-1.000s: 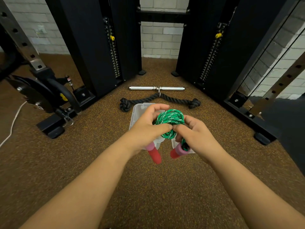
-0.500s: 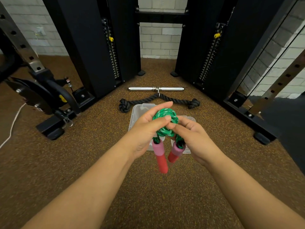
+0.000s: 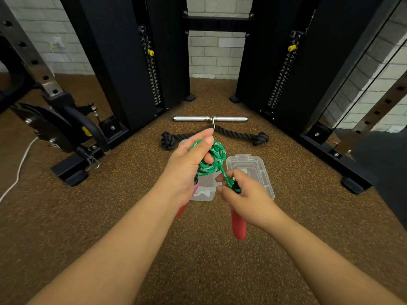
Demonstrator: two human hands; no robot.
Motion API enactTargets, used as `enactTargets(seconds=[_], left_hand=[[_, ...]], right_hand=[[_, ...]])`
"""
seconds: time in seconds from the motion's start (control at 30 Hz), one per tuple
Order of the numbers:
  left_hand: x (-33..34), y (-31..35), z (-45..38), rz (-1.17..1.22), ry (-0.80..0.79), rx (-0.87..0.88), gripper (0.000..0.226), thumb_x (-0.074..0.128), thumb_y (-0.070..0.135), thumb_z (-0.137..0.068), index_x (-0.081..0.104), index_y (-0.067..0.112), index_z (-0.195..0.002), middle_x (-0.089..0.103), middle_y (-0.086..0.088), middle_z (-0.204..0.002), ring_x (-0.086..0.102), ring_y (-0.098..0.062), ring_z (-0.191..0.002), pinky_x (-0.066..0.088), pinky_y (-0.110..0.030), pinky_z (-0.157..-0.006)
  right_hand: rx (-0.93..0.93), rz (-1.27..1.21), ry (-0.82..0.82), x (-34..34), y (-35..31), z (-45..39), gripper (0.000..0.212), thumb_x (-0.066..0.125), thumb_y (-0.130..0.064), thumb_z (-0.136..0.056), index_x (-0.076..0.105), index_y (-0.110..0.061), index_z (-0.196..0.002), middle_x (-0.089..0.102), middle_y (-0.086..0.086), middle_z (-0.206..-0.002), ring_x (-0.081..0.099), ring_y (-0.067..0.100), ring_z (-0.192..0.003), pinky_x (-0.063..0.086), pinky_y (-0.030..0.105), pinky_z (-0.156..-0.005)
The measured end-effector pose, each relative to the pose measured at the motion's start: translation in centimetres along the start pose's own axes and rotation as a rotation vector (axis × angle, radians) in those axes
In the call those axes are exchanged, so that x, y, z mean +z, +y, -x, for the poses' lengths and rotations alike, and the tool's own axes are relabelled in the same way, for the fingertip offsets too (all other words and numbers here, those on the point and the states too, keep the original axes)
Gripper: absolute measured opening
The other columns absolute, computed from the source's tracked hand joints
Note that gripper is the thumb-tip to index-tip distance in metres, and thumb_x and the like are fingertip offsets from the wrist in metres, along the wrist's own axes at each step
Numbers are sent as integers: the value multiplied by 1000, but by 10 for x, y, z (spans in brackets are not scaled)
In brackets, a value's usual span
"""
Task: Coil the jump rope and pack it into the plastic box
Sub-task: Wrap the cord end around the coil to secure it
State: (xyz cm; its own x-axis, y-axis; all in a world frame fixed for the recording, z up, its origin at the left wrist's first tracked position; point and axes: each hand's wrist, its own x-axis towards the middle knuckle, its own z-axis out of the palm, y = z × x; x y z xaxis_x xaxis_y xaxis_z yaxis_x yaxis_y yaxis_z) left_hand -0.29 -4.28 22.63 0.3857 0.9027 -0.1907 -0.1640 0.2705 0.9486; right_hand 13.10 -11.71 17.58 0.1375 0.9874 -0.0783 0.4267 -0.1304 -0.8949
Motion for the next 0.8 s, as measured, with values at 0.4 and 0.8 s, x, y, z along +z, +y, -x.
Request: enactTargets(seconds=[0.4, 0.8], left_hand=[[-3, 3, 0, -130, 212, 131, 17, 57, 42, -90, 63, 31, -101, 53, 10, -52, 51, -11, -67, 43, -37, -79], [8, 12, 12, -352, -1, 319, 28, 45, 38, -95, 58, 19, -111, 54, -4, -71, 49, -10, -57, 44, -20, -50]], right_hand=[[-27, -9, -13, 16, -16, 6, 32, 57, -28, -91, 51, -35, -121, 54, -29, -57, 51, -6, -53, 38, 19, -58], [-129, -510, -142, 6, -40, 5, 77, 67, -8, -83, 26, -32, -145, 52, -5, -133, 53, 1, -119, 49, 17, -88]])
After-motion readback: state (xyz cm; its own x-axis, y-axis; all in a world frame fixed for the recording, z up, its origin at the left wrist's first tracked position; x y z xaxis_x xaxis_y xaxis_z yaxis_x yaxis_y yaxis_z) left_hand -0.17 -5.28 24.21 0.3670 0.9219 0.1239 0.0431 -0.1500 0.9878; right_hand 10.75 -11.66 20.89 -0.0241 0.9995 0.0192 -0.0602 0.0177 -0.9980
